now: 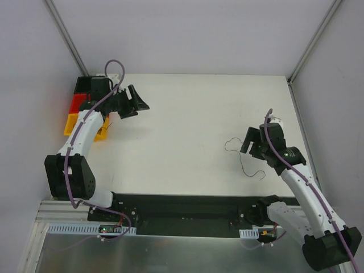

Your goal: Untangle the cables

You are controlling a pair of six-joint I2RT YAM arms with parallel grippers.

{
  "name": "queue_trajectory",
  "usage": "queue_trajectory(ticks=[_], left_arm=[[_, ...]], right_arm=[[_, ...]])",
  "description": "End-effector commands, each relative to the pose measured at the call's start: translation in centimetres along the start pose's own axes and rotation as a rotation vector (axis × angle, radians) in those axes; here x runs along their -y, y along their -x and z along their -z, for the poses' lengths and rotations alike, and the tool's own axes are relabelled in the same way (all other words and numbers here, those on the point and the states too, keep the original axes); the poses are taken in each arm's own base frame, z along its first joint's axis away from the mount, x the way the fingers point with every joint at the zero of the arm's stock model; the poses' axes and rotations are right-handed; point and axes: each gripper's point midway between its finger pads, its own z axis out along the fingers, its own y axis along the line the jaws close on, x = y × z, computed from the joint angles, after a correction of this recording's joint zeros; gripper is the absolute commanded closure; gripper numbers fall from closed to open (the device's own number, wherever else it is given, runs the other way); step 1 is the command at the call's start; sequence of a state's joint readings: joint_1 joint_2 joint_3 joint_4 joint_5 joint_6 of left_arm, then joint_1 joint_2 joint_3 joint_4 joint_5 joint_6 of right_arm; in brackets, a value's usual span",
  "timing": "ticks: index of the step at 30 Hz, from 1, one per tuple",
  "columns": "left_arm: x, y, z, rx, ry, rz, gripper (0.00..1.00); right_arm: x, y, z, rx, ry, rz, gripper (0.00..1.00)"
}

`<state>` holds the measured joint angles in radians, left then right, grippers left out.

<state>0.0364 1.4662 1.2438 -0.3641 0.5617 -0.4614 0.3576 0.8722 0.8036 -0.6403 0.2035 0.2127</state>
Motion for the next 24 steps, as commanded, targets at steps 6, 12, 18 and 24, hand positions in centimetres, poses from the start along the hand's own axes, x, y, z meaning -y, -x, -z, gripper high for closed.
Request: queue_trajectory(ticks=[6,12,18,24], left_arm=[[8.2,-5.9,-0.2,-0.175,-0.287,-0.198,0.27],[9.6,-7.4,-0.3,-0.209,-0.321,-0.235,0.27],[10.8,-9.0,-0.6,-0.285,-0.387,-0.229,0.27],[11.0,-9.4,-0.7,-0.305,-0.394,-0.218,0.28]], right_arm=[[7.7,-2.0,-1.6,-0.150,-0.187,-0.217,0.14],[6.5,-0.2,-3.7,-0.242,-0.110,-0.225,0.15],[6.6,5.7,-6.9,-0.145,-0.124,-0.186,0.15],[4.1,6.8,-11.4,-0.271,0.019,-0.172,0.15]])
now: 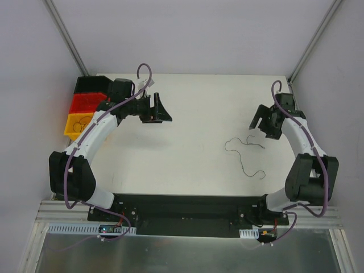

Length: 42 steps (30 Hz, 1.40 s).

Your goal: Untangle the cables

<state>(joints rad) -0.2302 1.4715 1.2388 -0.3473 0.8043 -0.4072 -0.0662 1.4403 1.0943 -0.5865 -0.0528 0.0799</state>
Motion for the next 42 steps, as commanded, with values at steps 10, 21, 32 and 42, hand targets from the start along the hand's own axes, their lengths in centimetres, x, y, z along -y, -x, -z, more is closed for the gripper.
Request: queue_trajectory(ticks=[10,21,32,42], left_arm=[[1.6,0.2,0.3,-0.002,-0.065,-0.038,0.27],[2.3,0.1,0.3,-0.005,-0.107,-0.029,0.27],[1.5,-0.1,-0.2,-0.013,-0.093,-0.020,0.27],[0.8,-0.4,-0.8,-0.037,-0.095,0.004,0.28]], right_arm=[[-4.6,-4.7,-4.8,-0.206,0.314,-0.024,0.18],[-5.4,-13.1,-1.2,-0.194,0.300,0.142,0.18],[-5.5,-15.1,-1.7,-0.203,0.137,0.383,0.18],[-5.7,-15.4,-2.1,-0.185,-0.072,0.613,0.55]])
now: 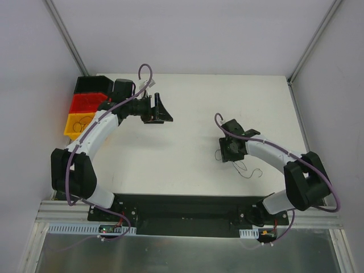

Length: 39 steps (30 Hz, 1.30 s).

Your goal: Untangle the cables

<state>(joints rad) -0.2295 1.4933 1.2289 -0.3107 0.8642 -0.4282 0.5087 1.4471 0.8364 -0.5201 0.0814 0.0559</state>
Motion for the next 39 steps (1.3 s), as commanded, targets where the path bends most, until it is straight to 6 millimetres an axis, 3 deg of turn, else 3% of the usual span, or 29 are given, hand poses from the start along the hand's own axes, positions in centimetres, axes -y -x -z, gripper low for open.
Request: queue_trajectory(ticks=[1,4,7,10,14,16,19,25,29,35,39], left_arm=[[0.4,-0.2,-0.4,-0.015,-0.038,-0.014,0.28],[0.0,-0.2,-0.5,-0.019,-0.032,-0.007,0.28],[-0.1,-0.3,-0.7,-0.024,-0.035,-0.003,0.28],[-0.2,-0.3,-0.8,-0.030,-0.035,0.003,0.28],[-0.1,-0.4,-0.9,-0.037,-0.048,-0.003,0.30],[0.2,-0.4,-0.8,-0.040,-0.057,-0.010,0.42],[1.2,-0.8,-1.1,-0.059,-0.107,-0.019,0.48],[5.5,-3.1,-2.2,-0.109,-0.215,-0.157,0.33],[8.4,-5.4,-2.8,-0.145,-0.269,-0.279,0.29],[10.0,-6.9,-3.1,-0.144,-0.273,-0.379,0.29],[10.4,-7.7,-3.5,-0.157,-0.275,-0.395,0.28]], right_arm=[[0.7,0.3,0.2,-0.014,-0.101,0.055,0.60],[-0.1,0.3,-0.2,-0.018,-0.078,0.057,0.61],[-0.5,0.4,-0.4,-0.015,-0.081,0.072,0.50],[-1.1,0.6,-0.6,-0.013,-0.063,0.090,0.52],[-2.2,1.3,-0.2,0.022,-0.027,0.095,0.84],[-3.1,2.0,0.5,0.057,0.025,0.084,1.00],[-5.0,3.3,2.7,0.128,0.156,0.041,1.00],[-8.1,6.1,8.5,0.242,0.500,-0.217,1.00],[-10.3,7.6,12.0,0.242,0.687,-0.480,1.00],[-12.3,10.4,18.1,0.352,0.904,-0.736,1.00],[-12.4,11.5,19.4,0.371,0.914,-0.835,1.00]])
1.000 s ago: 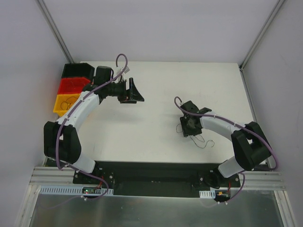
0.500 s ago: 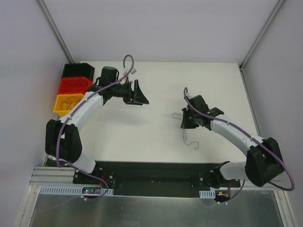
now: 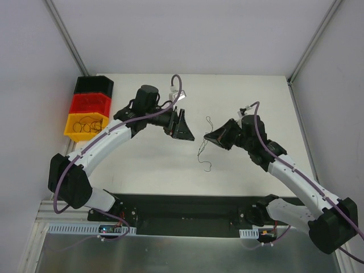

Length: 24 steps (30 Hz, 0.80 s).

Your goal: Untangle the cables

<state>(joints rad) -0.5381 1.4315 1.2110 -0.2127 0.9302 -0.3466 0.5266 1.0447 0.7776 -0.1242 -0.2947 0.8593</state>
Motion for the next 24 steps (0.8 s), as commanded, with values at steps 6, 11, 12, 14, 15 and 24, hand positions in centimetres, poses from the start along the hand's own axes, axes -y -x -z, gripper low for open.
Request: queue_trajectory(ticks=[6,11,12,14,15,24], left_arm=[[0.6,-0.7,-0.9,0.001,0.042,-0.127,0.27],[0.9,-0.9,-0.9,-0.003,0.058,-0.162,0.34],[0.9,-1.0,-1.0,-0.006,0.064,-0.163,0.35],[0.7,-1.2,-1.1,-0.019,0.076,-0.174,0.48],[0.7,-1.3,-1.1,-0.029,0.081,-0.177,0.53],[1.0,-1.6,-0.6,-0.030,0.130,-0.271,1.00]], right_arm=[[-8.3,0.7,0.4,0.032,0.233,-0.259,1.00],[-10.1,0.2,0.4,0.034,0.294,-0.235,1.00],[-10.4,0.1,0.4,0.034,0.309,-0.233,1.00],[-10.9,-0.2,0.7,0.035,0.322,-0.222,1.00],[-10.8,-0.4,0.7,0.036,0.320,-0.220,1.00],[-8.6,-0.2,2.1,0.103,0.291,-0.107,0.86]])
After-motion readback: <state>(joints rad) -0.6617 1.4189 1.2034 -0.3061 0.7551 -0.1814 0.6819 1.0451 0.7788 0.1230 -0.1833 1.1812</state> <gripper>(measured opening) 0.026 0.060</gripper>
